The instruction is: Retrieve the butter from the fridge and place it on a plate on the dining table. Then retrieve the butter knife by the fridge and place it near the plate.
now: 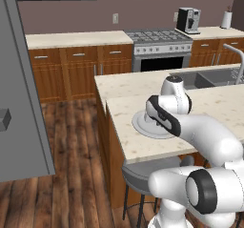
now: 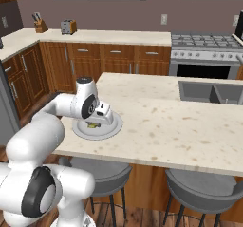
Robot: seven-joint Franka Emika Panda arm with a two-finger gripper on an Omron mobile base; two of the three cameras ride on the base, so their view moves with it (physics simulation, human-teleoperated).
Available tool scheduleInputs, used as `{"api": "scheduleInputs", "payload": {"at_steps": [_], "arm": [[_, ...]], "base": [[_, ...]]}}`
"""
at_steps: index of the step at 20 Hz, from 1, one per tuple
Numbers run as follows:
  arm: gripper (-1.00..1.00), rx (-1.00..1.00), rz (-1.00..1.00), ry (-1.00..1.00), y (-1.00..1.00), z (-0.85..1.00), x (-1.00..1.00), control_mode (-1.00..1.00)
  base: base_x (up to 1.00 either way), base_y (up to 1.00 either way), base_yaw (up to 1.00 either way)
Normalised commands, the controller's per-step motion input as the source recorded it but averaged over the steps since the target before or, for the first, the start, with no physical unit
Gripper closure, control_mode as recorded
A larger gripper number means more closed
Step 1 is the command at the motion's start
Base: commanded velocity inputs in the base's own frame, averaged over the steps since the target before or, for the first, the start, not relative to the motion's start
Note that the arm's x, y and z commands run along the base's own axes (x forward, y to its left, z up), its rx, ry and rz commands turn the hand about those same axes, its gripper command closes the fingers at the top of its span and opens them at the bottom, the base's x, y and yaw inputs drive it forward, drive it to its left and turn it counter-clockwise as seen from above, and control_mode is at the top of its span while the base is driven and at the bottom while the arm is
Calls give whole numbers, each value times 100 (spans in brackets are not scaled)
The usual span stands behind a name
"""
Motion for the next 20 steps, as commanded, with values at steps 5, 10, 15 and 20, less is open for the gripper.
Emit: {"api": "scheduleInputs", "payload": {"at_steps": [5,10,15,20], "arm": [[100,0,0,0,0,-36,12,-100],[100,1,0,0,0,-30,0,-100],[100,1,0,0,0,-21,0,-100],[100,1,0,0,0,-16,0,-100]], "base": [[0,0,0],[0,0,0],[0,0,0],[0,0,0]]}}
